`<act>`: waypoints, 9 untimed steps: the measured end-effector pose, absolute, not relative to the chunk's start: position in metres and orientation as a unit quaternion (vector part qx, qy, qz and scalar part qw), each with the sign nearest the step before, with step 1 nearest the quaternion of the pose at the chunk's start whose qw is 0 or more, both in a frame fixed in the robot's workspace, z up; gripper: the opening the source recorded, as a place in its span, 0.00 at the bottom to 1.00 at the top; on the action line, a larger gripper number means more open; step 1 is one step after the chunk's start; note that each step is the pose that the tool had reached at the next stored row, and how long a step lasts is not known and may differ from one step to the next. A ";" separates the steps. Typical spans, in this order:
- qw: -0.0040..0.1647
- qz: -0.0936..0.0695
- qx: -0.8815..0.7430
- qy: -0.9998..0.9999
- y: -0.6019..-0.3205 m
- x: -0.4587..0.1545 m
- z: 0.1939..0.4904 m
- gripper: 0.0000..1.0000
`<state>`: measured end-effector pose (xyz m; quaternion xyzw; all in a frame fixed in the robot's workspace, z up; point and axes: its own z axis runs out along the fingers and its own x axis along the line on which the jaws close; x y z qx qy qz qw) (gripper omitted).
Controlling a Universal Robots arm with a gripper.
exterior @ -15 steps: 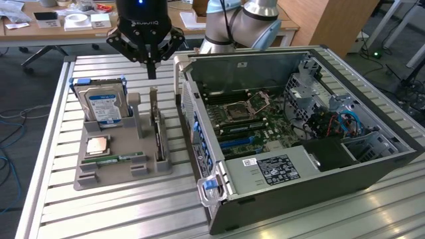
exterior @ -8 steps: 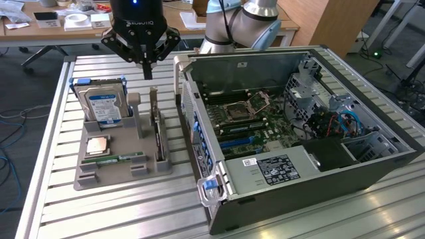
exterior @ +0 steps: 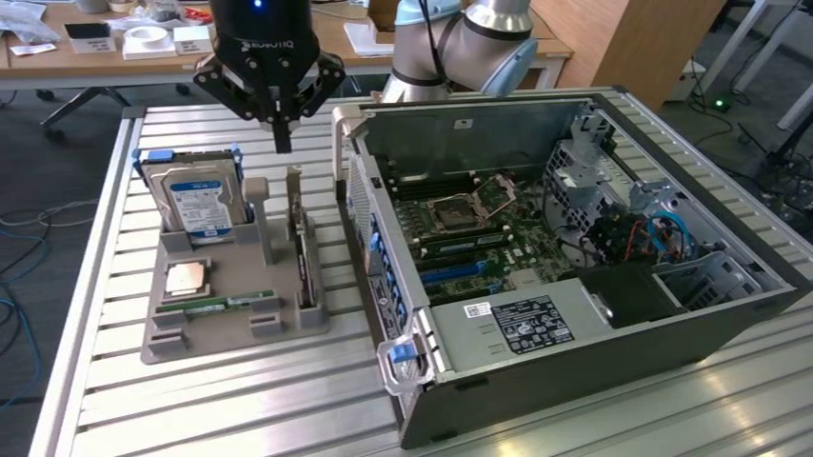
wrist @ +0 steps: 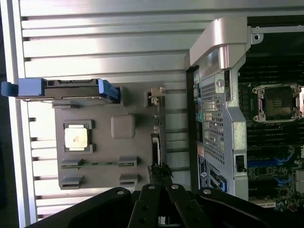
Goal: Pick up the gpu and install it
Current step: 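Reach for the gpu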
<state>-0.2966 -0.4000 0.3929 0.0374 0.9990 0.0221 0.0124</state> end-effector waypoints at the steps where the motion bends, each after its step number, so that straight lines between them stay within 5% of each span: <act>1: 0.012 0.022 0.037 0.999 -0.401 -0.297 0.393 0.11; 9: 0.013 0.022 0.037 0.999 -0.405 -0.297 0.393 0.11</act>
